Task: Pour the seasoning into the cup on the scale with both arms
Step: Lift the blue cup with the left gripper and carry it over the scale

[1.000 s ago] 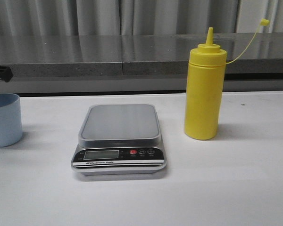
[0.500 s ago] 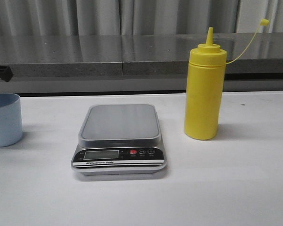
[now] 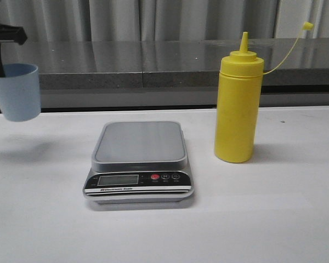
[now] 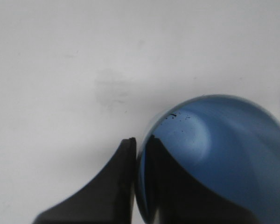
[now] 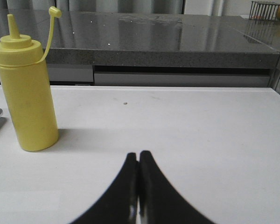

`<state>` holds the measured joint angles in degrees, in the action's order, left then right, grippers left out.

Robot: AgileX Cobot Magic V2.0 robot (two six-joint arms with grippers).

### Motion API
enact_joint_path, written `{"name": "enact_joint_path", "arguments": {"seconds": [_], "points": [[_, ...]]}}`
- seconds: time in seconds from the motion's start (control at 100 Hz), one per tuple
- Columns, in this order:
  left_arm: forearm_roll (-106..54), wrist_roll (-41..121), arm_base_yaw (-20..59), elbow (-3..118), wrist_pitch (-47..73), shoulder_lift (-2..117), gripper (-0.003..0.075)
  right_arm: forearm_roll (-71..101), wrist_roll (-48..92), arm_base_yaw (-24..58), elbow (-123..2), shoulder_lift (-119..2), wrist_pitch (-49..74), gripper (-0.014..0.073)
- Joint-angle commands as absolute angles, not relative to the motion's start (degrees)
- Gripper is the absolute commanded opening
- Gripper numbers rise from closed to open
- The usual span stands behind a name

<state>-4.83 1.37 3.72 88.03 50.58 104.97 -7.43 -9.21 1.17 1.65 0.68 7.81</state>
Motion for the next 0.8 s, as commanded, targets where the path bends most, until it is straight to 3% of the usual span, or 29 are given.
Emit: {"name": "enact_joint_path", "arguments": {"seconds": [0.0,0.5,0.79], "points": [[-6.0,1.2,6.5,93.3,50.4,102.3,0.0018,-7.7,-9.1,0.8,1.6,1.5,3.6,-0.0067],[-6.0,3.1,24.9,100.9,52.2,103.4,0.0018,-7.7,-9.1,0.8,1.6,1.5,3.6,-0.0067],[-6.0,3.1,28.5,100.9,50.7,108.2,0.0018,-7.7,-9.1,0.8,1.6,1.5,3.6,-0.0067]]}}
